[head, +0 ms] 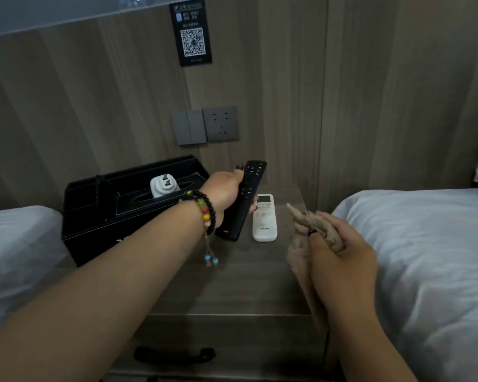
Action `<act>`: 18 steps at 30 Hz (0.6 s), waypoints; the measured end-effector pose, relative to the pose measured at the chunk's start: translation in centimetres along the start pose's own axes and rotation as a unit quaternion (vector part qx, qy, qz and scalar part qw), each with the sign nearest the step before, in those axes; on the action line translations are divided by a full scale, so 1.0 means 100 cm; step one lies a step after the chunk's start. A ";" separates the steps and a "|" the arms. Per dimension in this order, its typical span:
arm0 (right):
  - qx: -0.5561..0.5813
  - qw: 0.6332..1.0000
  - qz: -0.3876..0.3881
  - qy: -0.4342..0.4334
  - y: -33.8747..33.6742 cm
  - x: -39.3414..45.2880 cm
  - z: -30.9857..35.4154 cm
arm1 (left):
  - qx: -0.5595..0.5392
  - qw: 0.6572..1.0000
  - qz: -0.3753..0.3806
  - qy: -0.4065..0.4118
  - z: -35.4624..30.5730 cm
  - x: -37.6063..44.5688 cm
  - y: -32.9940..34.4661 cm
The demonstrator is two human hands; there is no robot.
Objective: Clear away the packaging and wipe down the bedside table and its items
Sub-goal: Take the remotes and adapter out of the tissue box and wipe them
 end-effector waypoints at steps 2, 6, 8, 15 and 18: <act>0.006 1.000 0.001 0.019 0.001 0.002 -0.004 | 0.049 0.998 -0.035 -0.004 0.000 0.023 0.007; -0.007 1.000 0.017 0.017 0.003 0.004 -0.009 | 0.205 0.969 -0.129 0.045 0.010 0.067 0.010; -0.017 0.999 0.034 0.012 0.004 0.004 -0.010 | 0.279 0.946 -0.156 0.052 0.015 0.073 0.013; -0.039 0.996 0.074 0.005 0.012 0.003 -0.011 | 0.417 0.881 -0.210 0.072 0.027 0.091 0.025; -0.046 0.996 0.082 0.007 0.013 0.005 -0.011 | 0.432 0.874 -0.210 0.082 0.036 0.096 0.026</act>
Point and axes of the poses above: each hand's wrist, its own x-axis towards the middle knuckle, its own y-axis out of the palm, z = x × y, the point moved 4 cm from there along x, towards the middle knuckle, and after that the axes turned 14 degrees about x, right-handed, at the moved point
